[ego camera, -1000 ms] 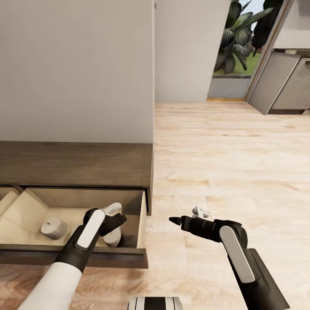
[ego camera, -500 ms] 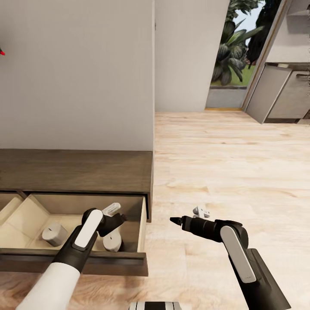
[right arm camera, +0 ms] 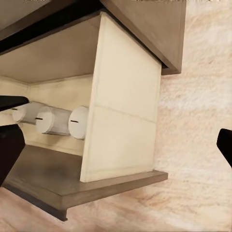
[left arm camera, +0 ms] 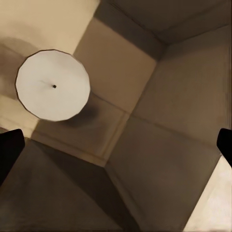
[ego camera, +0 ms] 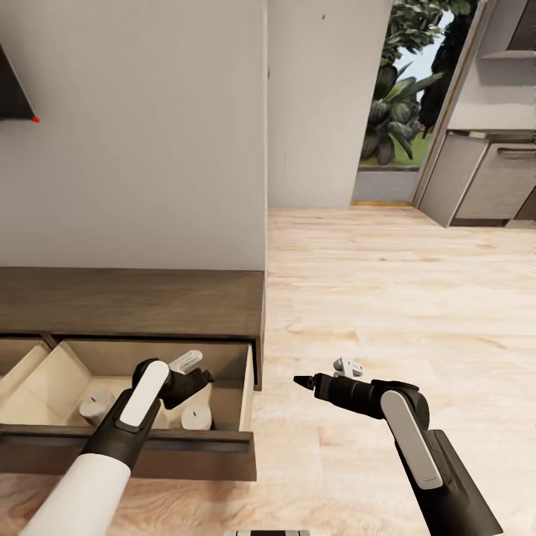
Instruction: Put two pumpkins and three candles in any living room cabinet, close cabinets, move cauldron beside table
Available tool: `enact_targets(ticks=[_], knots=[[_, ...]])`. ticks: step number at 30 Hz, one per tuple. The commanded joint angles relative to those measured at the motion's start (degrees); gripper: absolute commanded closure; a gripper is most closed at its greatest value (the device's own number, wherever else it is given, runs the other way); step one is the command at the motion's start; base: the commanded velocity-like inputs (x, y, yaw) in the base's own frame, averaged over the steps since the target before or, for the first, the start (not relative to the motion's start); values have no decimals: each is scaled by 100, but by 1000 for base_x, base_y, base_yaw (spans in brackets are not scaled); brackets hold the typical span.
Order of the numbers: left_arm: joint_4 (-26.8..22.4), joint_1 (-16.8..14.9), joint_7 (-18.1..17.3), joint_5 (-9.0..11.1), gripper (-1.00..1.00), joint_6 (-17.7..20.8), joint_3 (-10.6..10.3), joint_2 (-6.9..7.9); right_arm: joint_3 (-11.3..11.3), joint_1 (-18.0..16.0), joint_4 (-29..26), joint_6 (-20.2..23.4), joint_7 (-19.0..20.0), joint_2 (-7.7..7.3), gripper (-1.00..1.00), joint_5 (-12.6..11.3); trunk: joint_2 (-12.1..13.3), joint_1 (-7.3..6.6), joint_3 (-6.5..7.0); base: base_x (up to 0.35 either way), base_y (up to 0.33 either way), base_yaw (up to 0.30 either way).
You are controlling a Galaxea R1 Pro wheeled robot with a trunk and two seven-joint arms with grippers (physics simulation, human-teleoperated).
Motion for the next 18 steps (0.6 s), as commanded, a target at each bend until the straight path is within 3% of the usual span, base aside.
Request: enact_targets(ticks=[1,18], knots=[[-9,-3,59,57,-100,-1,-14,6,8,-3,-5,12,-59,-4,-100,-54,0,-4,18,-64,0,0],[-328,-3,59,47,-100,74,-6,17,14,-3,-7,12,-59,-3,-100,-57,22,-48,394,-4,0,0]])
